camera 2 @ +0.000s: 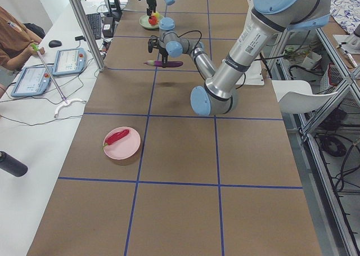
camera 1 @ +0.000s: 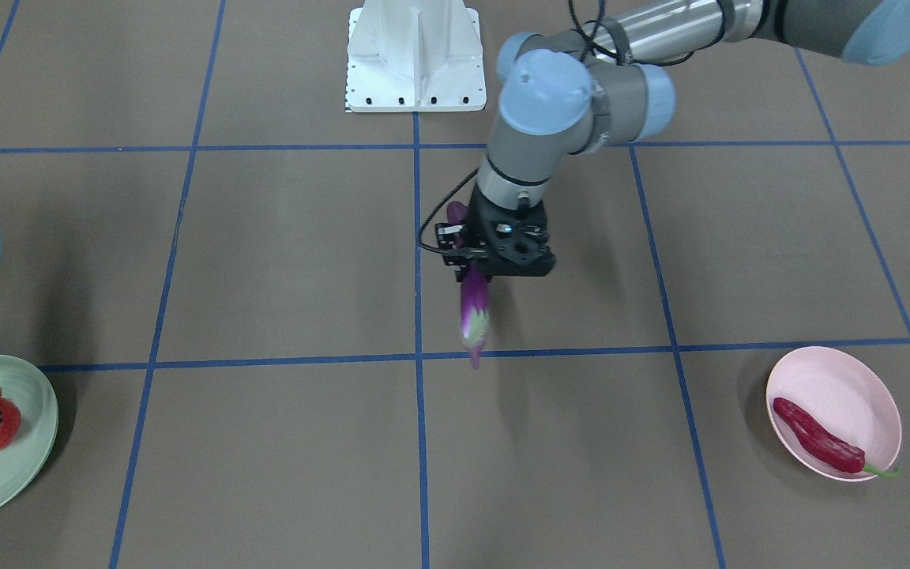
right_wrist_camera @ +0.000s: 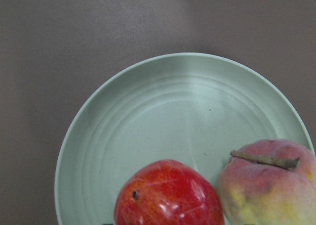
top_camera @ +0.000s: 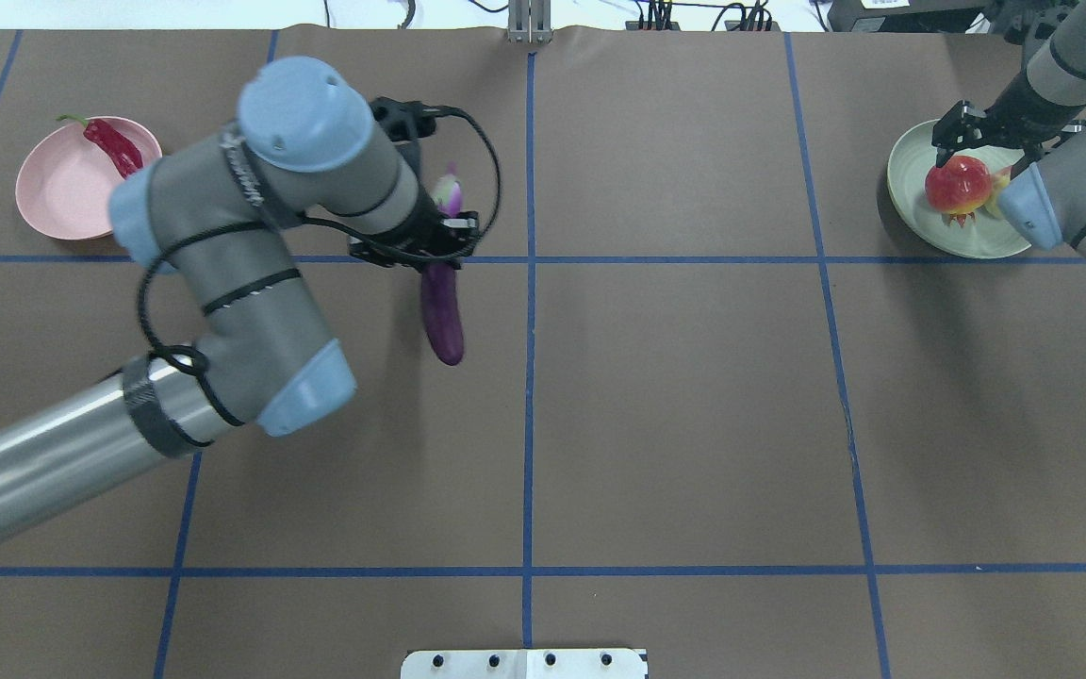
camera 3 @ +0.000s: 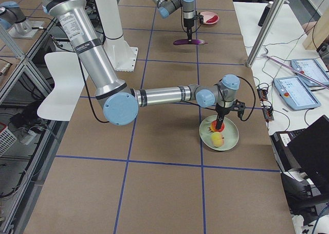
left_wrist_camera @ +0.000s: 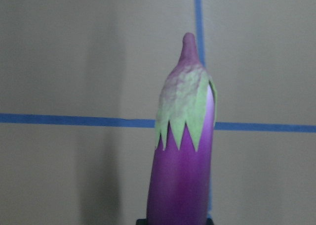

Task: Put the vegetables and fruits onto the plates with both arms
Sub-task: 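Lower the eggplant onto the pink plate while the right gripper releases the pomegranate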

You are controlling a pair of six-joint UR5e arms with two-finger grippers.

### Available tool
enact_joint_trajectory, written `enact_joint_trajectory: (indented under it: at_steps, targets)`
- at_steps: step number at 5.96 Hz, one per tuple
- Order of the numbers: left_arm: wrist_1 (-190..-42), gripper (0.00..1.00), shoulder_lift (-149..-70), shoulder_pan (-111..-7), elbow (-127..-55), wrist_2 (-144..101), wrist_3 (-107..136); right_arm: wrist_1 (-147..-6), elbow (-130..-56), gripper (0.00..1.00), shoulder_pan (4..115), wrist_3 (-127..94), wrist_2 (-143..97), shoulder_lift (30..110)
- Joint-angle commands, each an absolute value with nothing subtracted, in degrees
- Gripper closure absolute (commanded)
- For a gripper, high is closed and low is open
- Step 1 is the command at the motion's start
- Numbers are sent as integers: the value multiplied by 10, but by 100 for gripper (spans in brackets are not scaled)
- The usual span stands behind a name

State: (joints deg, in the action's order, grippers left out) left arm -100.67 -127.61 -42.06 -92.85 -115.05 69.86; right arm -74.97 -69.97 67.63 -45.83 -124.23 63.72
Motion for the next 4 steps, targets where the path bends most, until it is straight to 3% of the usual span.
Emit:
enact_joint_trajectory:
  at_steps: [1,4]
  targets:
    - [-1004,100,-1157,-516,-955,-1193,701,-751,-740,0,677,-461,-1274,642]
    - [-966,100,-1137,-625,-816,-1196,751,-754,-804,0,676,-538,-1332,647]
